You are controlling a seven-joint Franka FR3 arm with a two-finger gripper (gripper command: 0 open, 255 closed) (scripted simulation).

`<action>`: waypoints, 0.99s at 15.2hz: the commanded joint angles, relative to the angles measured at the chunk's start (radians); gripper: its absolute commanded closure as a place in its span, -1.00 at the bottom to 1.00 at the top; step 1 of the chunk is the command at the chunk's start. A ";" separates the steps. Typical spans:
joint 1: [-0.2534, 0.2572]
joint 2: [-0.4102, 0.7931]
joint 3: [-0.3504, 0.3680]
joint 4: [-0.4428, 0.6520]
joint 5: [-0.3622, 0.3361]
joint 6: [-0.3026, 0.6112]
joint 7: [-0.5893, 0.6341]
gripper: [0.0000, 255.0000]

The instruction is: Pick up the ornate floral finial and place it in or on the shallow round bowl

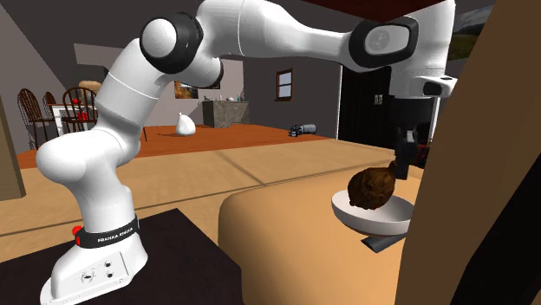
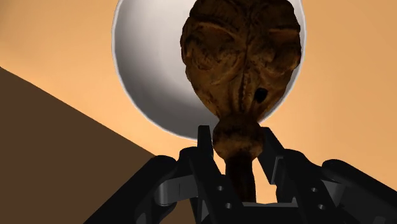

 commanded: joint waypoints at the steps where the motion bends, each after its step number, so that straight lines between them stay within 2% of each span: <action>1: -0.001 0.007 0.001 -0.016 0.003 0.023 -0.007 1.00; 8: 0.006 0.014 0.004 -0.096 0.009 0.108 -0.021 1.00; 15: 0.002 0.013 0.010 -0.096 0.005 0.109 -0.019 1.00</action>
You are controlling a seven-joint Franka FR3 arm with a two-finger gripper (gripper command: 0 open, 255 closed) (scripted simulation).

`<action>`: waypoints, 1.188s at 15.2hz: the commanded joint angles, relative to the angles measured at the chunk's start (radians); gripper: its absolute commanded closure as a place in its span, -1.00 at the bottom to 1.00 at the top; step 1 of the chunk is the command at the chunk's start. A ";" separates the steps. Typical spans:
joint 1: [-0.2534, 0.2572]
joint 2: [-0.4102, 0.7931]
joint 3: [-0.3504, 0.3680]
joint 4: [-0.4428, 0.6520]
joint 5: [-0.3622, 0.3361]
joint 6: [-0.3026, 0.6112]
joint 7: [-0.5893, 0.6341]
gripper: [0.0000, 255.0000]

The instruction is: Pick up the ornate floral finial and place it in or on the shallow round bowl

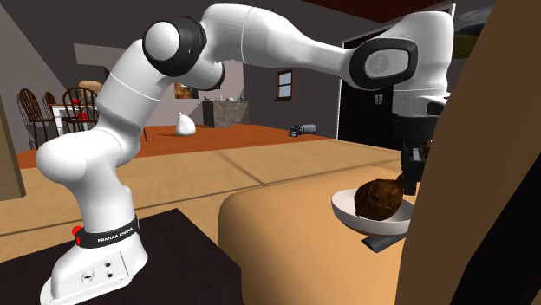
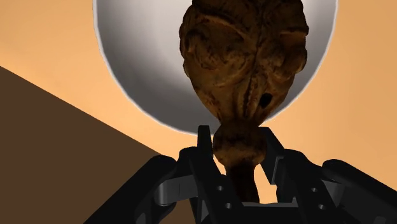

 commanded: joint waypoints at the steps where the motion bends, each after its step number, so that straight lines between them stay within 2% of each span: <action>1: 0.000 0.012 0.005 0.002 0.001 -0.046 0.000 -1.00; 6: 0.004 -0.007 0.003 -0.028 -0.002 -0.034 -0.002 -1.00; 10: -0.012 -0.019 -0.002 0.079 -0.009 -0.152 0.009 -1.00; 18: -0.012 -0.019 -0.002 0.079 -0.009 -0.152 0.009 -1.00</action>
